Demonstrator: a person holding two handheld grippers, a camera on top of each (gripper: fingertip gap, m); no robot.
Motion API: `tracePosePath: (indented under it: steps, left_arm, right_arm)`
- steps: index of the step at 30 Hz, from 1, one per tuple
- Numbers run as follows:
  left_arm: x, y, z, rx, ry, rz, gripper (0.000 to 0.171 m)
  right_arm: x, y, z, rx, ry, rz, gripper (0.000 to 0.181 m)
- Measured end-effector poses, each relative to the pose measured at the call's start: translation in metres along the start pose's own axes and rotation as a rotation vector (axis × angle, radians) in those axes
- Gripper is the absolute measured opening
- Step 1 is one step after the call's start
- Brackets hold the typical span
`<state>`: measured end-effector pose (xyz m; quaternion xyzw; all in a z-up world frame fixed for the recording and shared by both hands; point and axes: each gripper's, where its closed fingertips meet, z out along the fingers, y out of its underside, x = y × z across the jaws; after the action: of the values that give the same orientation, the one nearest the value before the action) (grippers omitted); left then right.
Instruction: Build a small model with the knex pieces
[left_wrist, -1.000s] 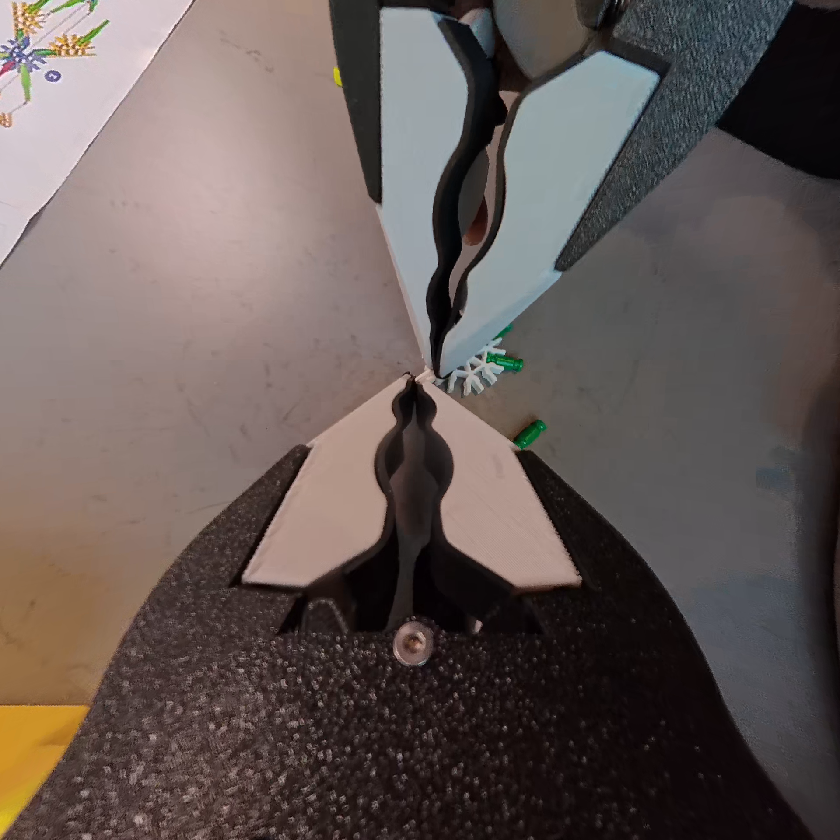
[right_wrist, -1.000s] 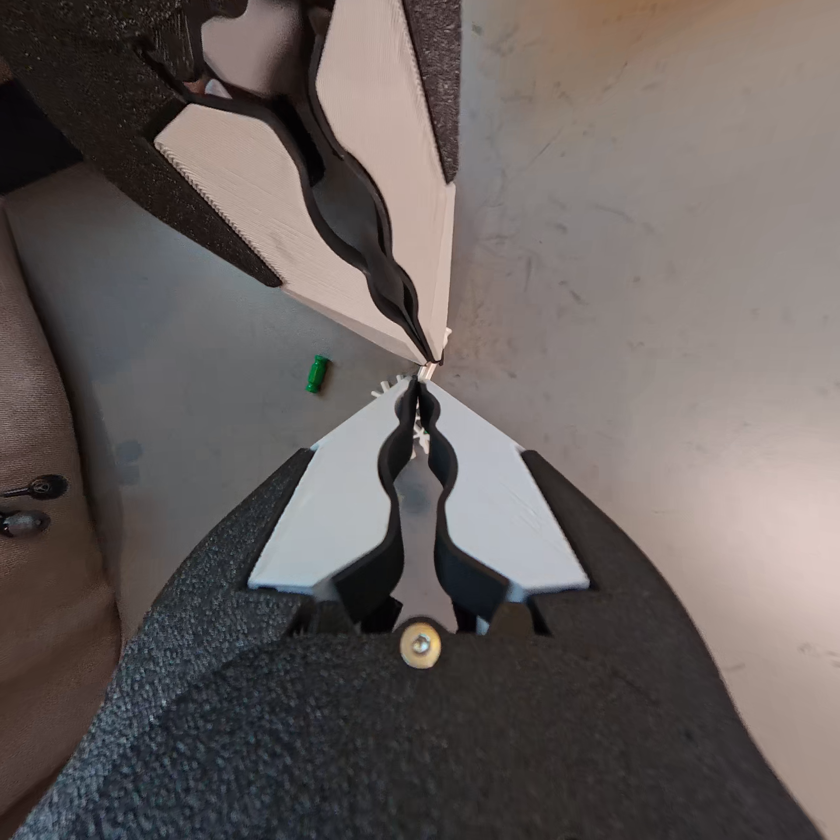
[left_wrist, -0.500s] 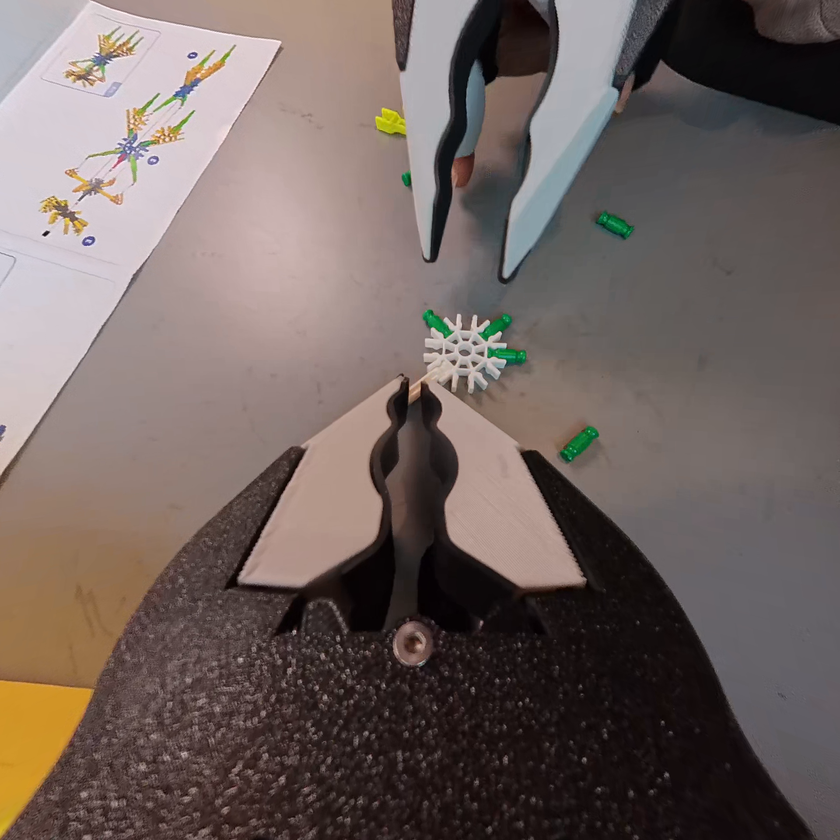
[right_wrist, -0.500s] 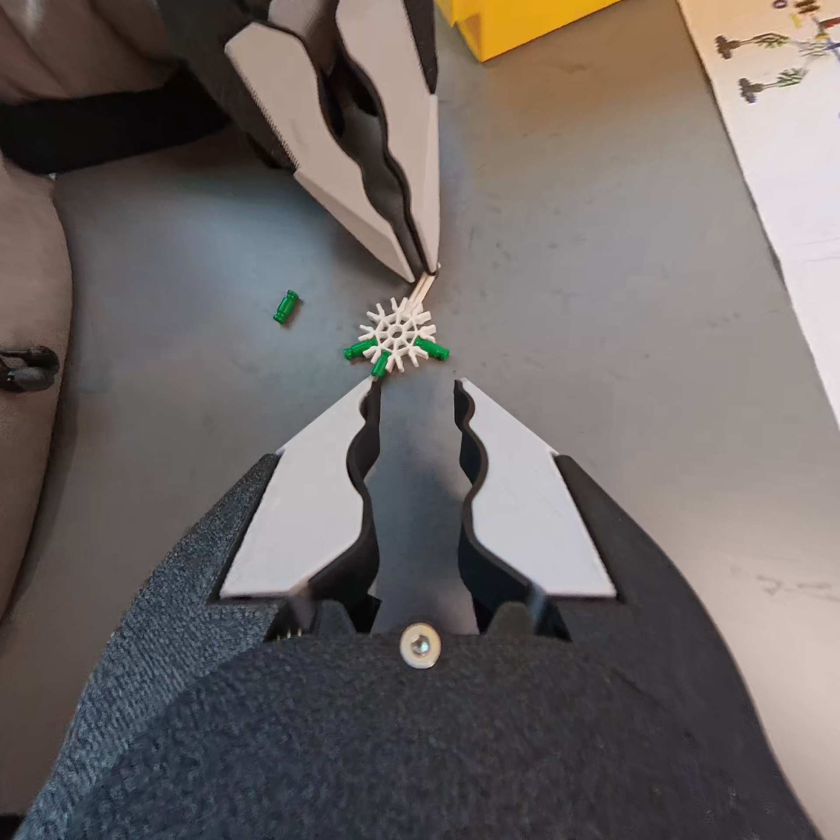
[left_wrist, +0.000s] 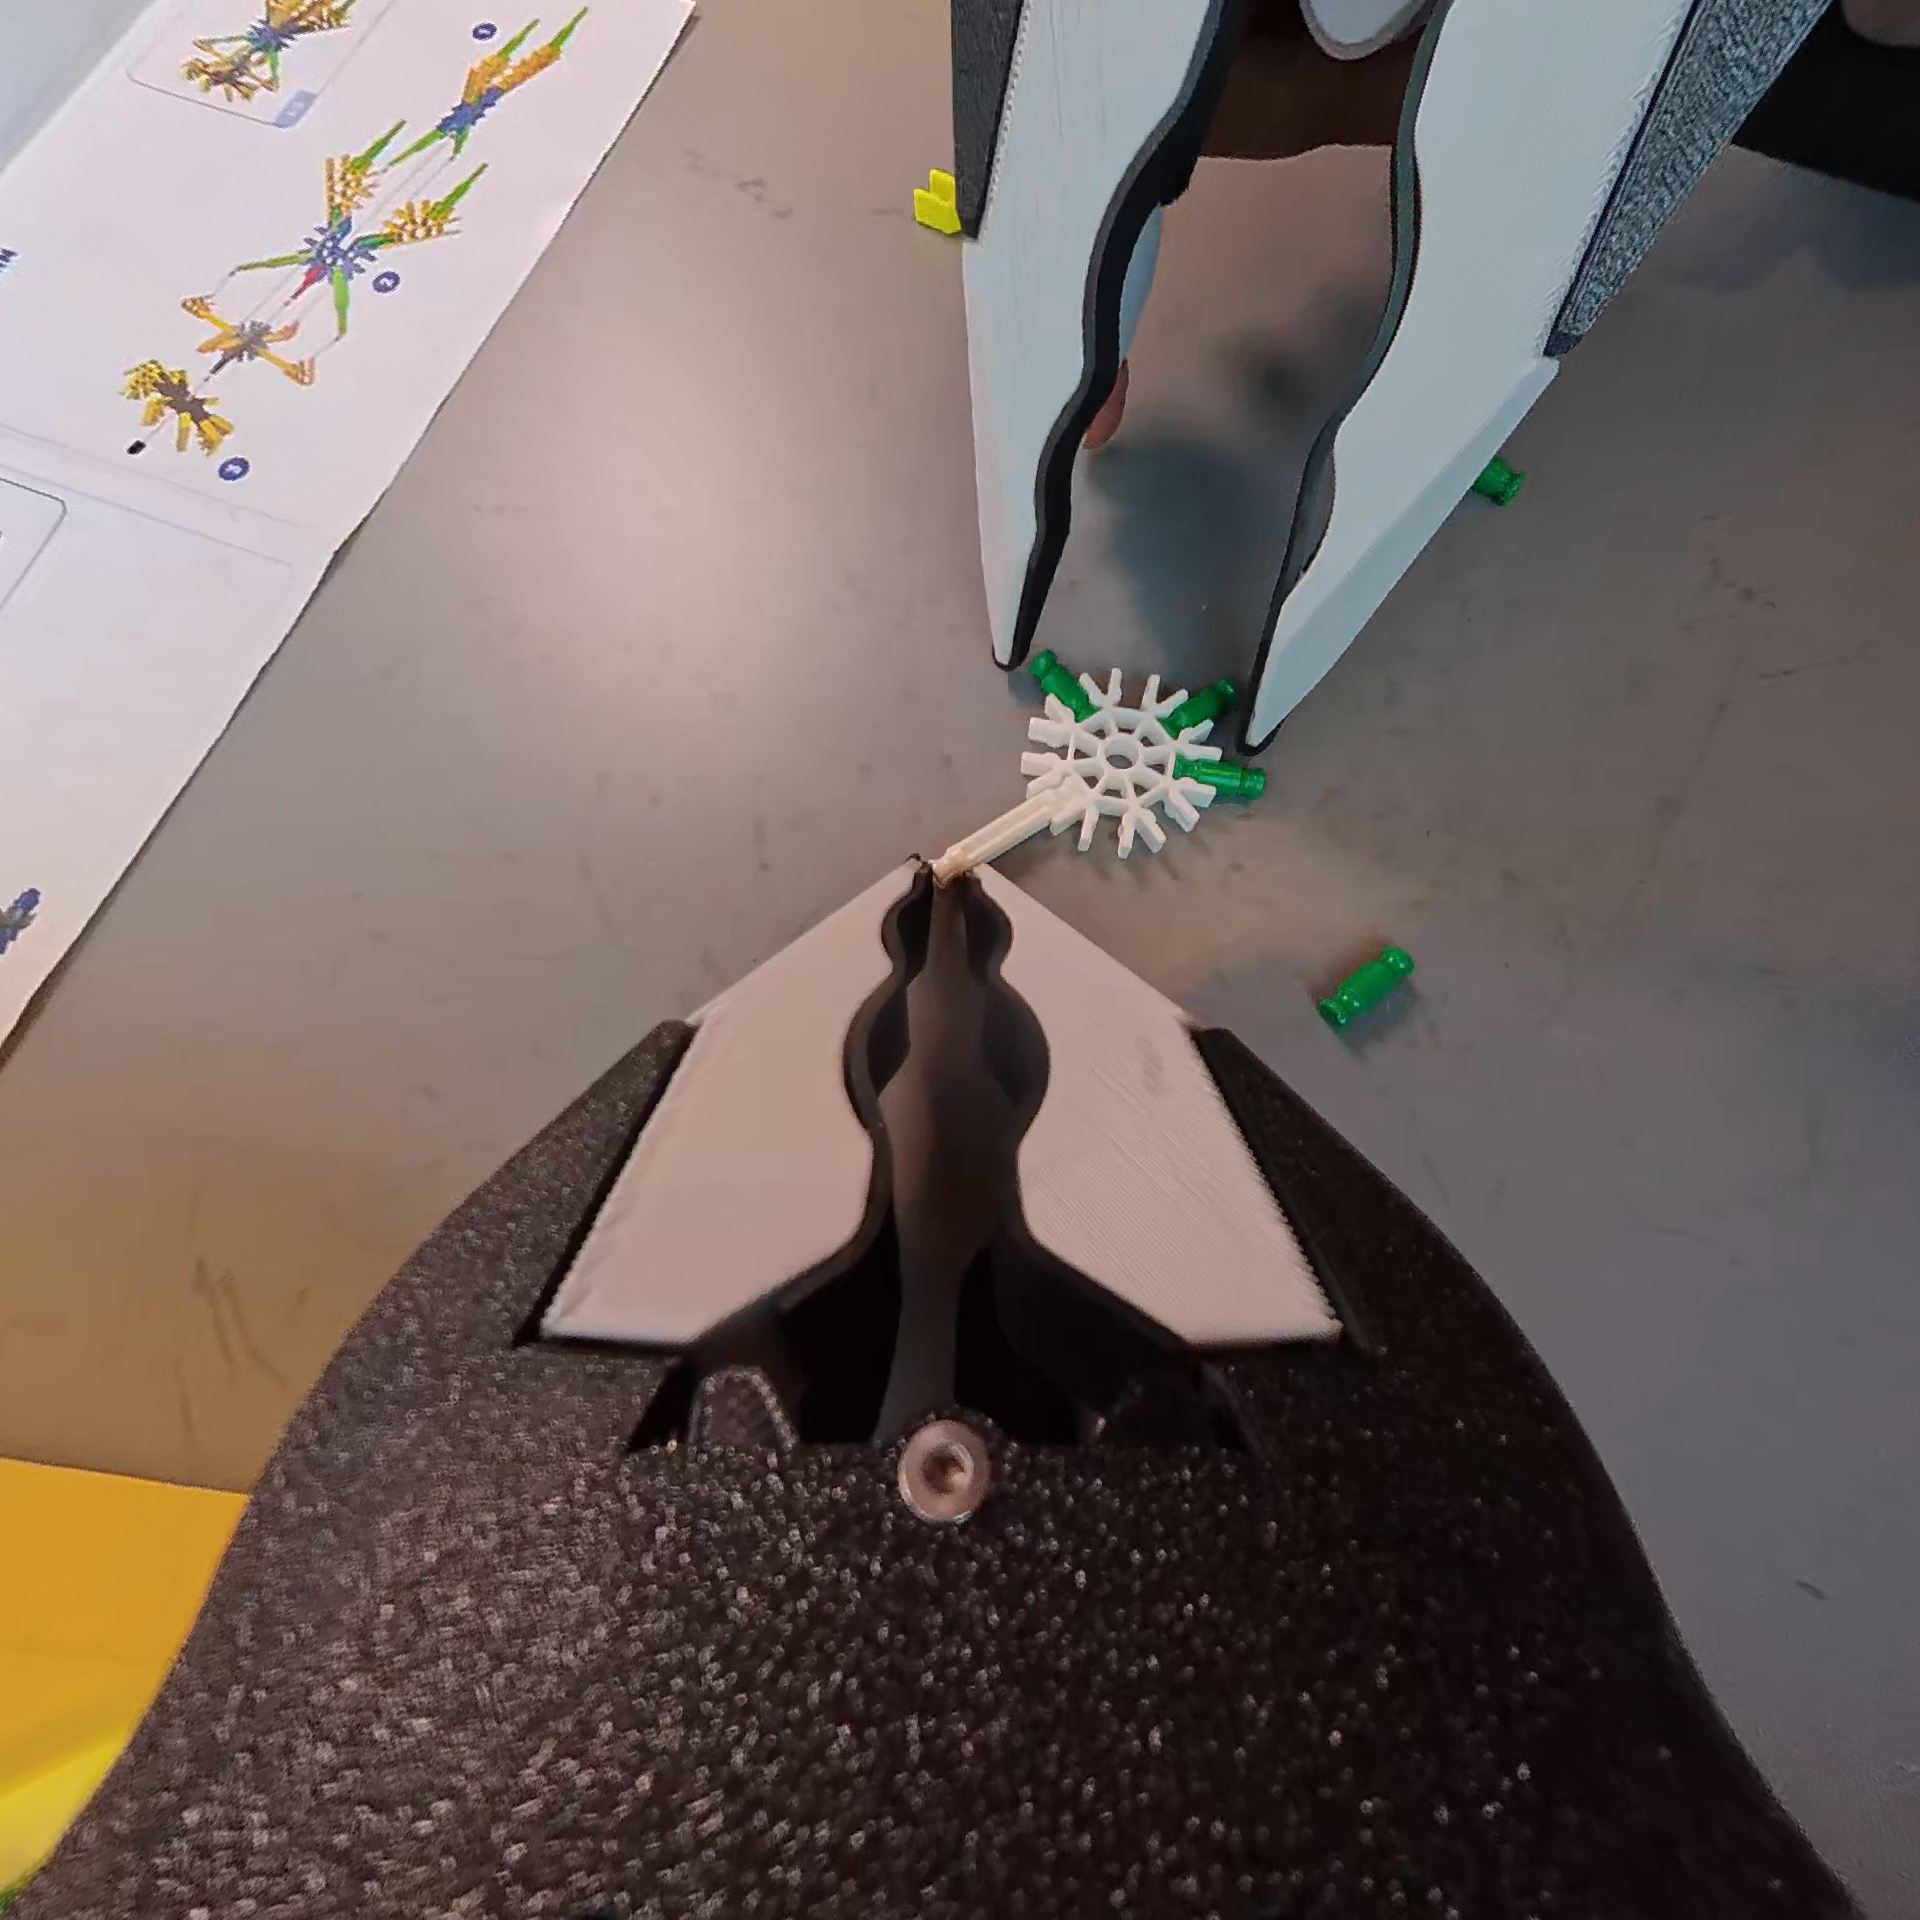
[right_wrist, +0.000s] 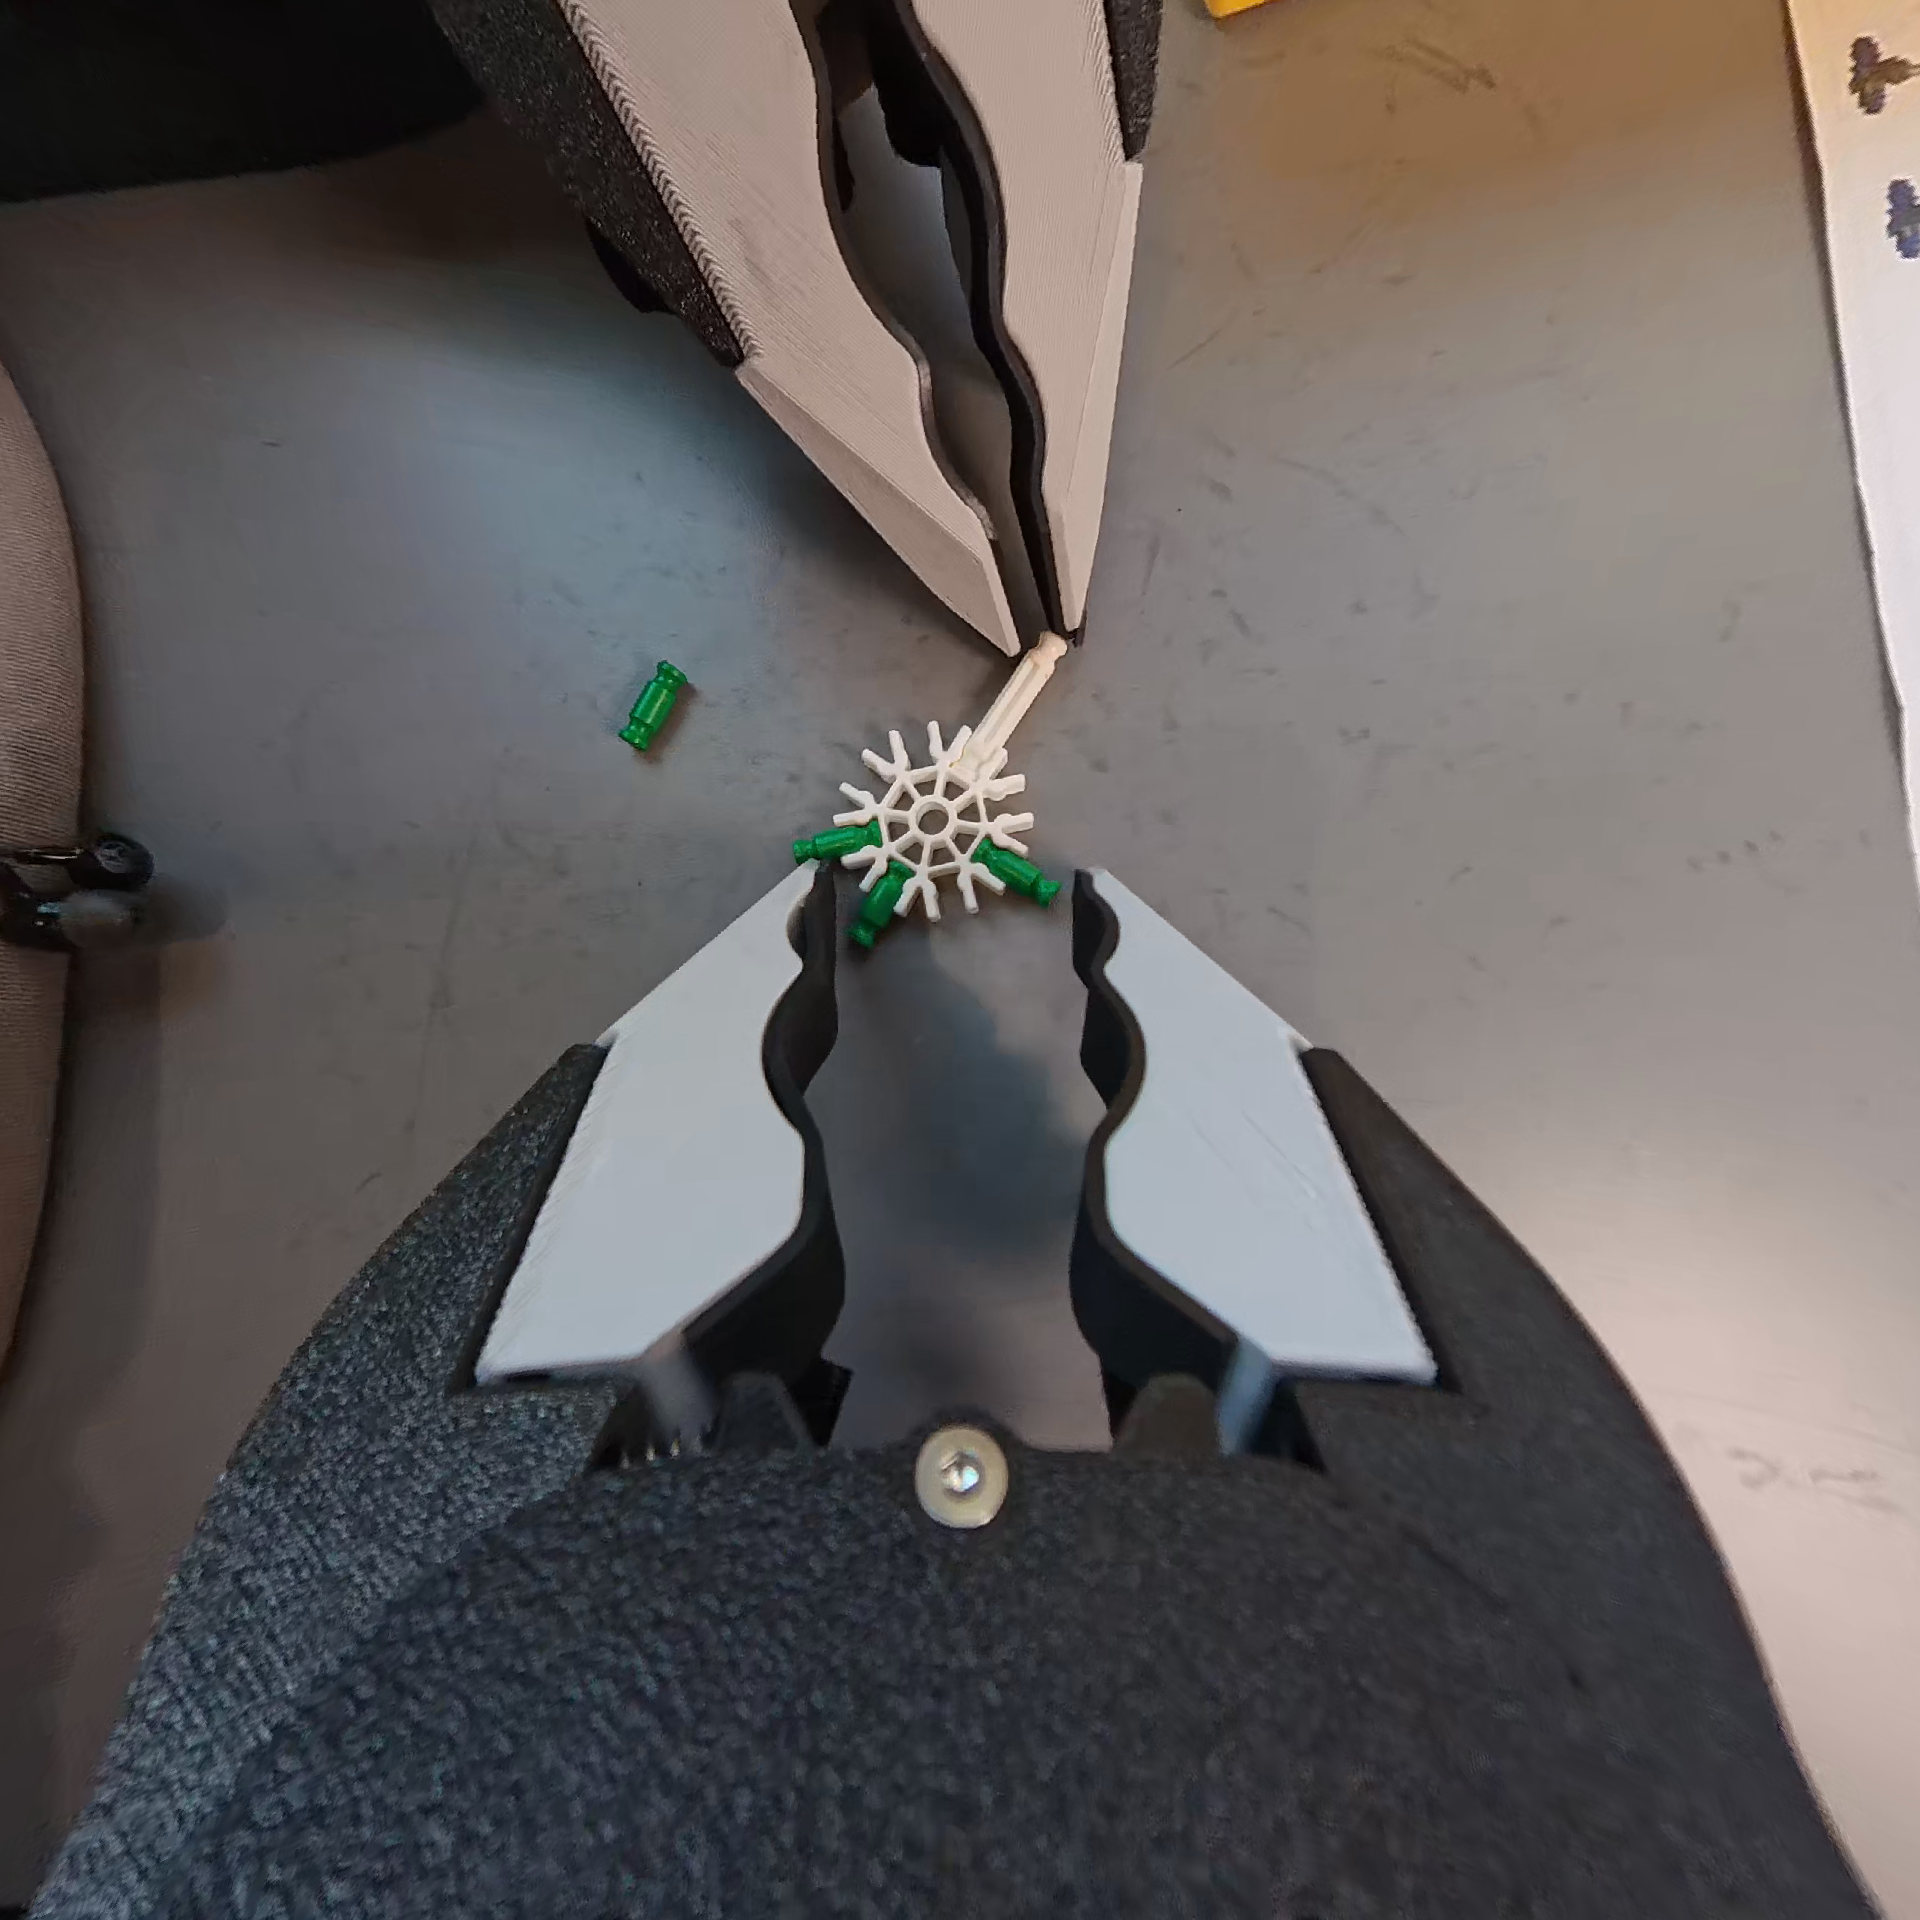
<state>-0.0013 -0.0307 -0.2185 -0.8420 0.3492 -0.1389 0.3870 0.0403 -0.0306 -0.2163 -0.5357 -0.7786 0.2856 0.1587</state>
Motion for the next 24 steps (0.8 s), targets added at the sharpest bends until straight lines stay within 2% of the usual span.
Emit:
tracePosePath:
  steps: [2,4,9,12,15,18,24]
  left_arm:
    - [0.001,-0.003,-0.002,0.014,0.009,-0.007,0.006]
    - [0.001,-0.013,-0.007,0.069,0.006,-0.022,0.007]
    - [-0.018,-0.04,-0.023,0.269,-0.055,-0.126,0.01]
    - [-0.026,-0.044,-0.026,0.325,-0.082,-0.181,0.011]
    - [-0.03,-0.044,-0.028,0.334,-0.113,-0.164,0.011]
    - [-0.03,-0.045,-0.028,0.336,-0.123,-0.146,0.011]
    - [-0.034,-0.043,-0.026,0.328,-0.137,-0.137,0.011]
  right_arm:
    - [0.008,-0.006,-0.008,0.048,-0.002,0.018,0.045]
    - [0.037,-0.022,-0.023,0.154,0.064,0.032,0.045]
    - [0.163,-0.089,-0.099,0.585,0.445,0.06,0.038]
    - [0.241,-0.106,-0.147,0.71,0.692,0.097,0.019]
    - [0.298,-0.112,-0.174,0.771,0.814,0.17,0.009]
    - [0.329,-0.113,-0.189,0.791,0.892,0.188,0.006]
    - [0.351,-0.107,-0.198,0.834,0.946,0.179,0.002]
